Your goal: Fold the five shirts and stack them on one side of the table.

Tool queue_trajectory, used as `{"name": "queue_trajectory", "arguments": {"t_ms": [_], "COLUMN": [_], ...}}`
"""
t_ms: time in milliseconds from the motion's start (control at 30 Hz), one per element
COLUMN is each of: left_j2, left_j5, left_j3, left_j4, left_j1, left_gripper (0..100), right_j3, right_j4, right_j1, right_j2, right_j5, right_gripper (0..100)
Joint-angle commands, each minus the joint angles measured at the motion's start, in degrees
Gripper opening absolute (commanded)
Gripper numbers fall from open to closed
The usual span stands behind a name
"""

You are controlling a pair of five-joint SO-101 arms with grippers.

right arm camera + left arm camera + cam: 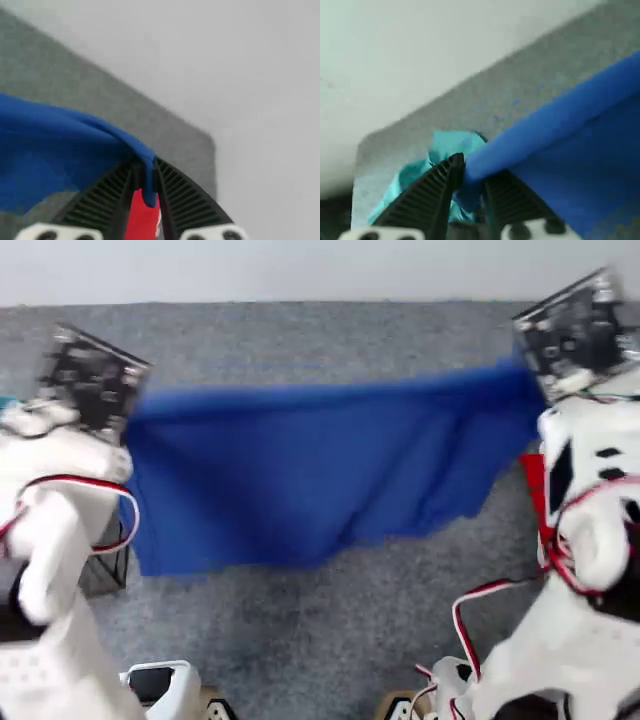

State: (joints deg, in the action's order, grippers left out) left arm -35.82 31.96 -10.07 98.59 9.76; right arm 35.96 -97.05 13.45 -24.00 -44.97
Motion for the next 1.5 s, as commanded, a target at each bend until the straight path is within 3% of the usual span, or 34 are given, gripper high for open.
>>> {"name": "queue_trajectory", "arguments": {"t_ms": [0,167,433,600,833,1133,1467], "left_j2": [-1.58,-1.76,-1.76,-1.76,-1.93,-1.67,-1.67], "left_j5": [5.27,11.87,13.36,13.19,8.7,8.26,8.26], "left_j3": [15.25,37.67,60.7,62.2,57.71,61.05,64.22], "left_j4": [1.85,1.32,-12.66,-16.26,-16.09,-21.1,-27.52], "left_j1": [0.88,-3.34,-3.96,-3.96,-4.04,-9.32,-6.68], "left_gripper": [1,1,1,3,20,20,20], "right_j3": [-2.64,-12.84,-27.6,-29.45,-29.45,-29.54,-29.54], "right_j4": [-5.85,-5.58,-5.23,-4.62,-3.12,-2.42,-2.42], "right_j1": [-0.4,-0.75,-2.59,-3.65,-4.44,-4.79,-4.79], "right_j2": [3.65,6.73,12.26,16.75,18.42,18.42,18.42], "right_j5": [-0.97,-0.97,-0.88,1.14,2.73,2.73,2.73], "right_gripper": [0.9,0.9,0.9,0.9,0.9,0.9,0.9]}}
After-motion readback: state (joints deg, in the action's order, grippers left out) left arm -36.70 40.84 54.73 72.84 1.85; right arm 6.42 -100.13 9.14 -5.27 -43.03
